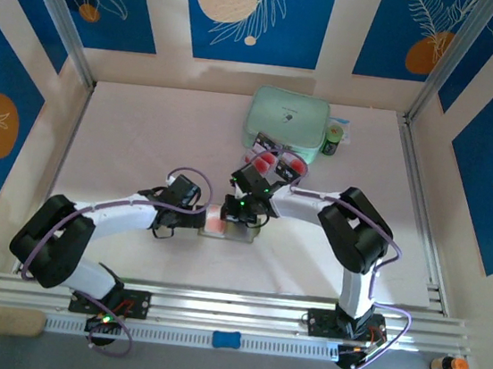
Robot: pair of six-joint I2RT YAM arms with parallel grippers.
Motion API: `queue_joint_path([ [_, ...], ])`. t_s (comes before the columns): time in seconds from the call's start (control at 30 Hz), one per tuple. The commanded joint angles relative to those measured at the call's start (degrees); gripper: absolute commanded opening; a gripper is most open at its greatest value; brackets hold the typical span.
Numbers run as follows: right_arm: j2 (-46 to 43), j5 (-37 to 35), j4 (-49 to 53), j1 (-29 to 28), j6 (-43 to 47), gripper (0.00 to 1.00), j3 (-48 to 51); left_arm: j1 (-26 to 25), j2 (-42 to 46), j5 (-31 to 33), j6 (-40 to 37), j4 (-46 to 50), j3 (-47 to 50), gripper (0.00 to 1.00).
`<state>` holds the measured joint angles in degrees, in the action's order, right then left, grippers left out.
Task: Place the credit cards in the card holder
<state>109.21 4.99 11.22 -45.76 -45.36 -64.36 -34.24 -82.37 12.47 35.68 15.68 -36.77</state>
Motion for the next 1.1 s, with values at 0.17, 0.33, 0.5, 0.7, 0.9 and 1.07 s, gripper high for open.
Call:
queue_joint_path([
  [0.17, 1.1, 2.5, 3.3, -0.9, 0.8, 0.00, -3.1, 0.5, 0.1, -1.8, 0.3, 0.6, 0.8, 1.00],
  [0.33, -3.1, 0.9, 4.5, -0.2, 1.3, 0.00, -1.7, 0.6, 2.3, -0.6, 0.5, 2.2, 0.1, 1.00],
  [0.5, -4.9, -0.8, 5.8, 0.2, 1.6, 0.00, -0.5, 0.6, 3.1, 1.5, 1.4, 4.0, -0.1, 1.00],
  [0.7, -3.5, -0.7, 5.9, 0.1, 1.2, 0.00, -0.5, 1.0, 1.3, 3.2, 2.4, 5.5, -0.2, 1.00],
  [0.9, -2.1, -0.7, 5.9, -0.4, 1.0, 0.00, -0.5, 1.1, -0.3, 3.2, 2.5, 5.6, -0.3, 1.00],
  [1.07, -1.1, -0.5, 5.9, -0.8, 0.7, 0.00, -0.6, 1.2, -1.6, 2.5, 1.9, 5.1, -0.5, 1.00],
])
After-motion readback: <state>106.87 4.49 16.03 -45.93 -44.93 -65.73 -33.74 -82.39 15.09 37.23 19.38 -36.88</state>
